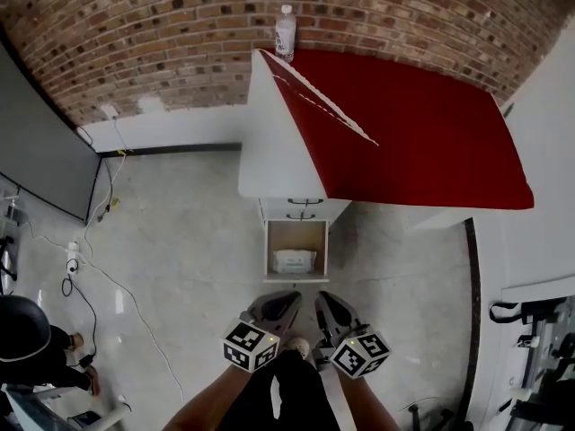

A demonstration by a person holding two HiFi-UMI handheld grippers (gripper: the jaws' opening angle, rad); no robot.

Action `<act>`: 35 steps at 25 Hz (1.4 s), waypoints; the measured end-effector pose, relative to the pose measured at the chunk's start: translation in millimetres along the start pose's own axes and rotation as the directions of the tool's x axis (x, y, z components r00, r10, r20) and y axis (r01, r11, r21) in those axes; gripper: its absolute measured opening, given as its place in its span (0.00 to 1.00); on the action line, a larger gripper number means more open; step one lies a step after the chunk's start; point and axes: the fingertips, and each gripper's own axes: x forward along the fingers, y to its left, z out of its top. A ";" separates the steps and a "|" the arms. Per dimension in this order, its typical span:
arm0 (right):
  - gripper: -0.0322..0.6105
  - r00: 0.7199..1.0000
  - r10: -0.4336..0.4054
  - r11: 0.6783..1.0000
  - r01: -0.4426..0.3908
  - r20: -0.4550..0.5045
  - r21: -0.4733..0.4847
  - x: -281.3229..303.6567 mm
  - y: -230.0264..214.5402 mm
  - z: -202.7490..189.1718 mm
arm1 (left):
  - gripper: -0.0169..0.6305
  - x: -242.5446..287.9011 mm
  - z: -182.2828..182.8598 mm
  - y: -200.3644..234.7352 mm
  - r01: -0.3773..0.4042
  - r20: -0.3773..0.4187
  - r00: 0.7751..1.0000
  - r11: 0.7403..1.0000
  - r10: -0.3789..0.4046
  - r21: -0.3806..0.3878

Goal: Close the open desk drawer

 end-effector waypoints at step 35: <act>0.06 0.974 -0.215 0.974 0.209 0.074 0.087 -43.4 14.8 37.3 | 0.04 -36.9 46.7 -17.4 -0.048 0.008 0.999 0.999 0.048 0.025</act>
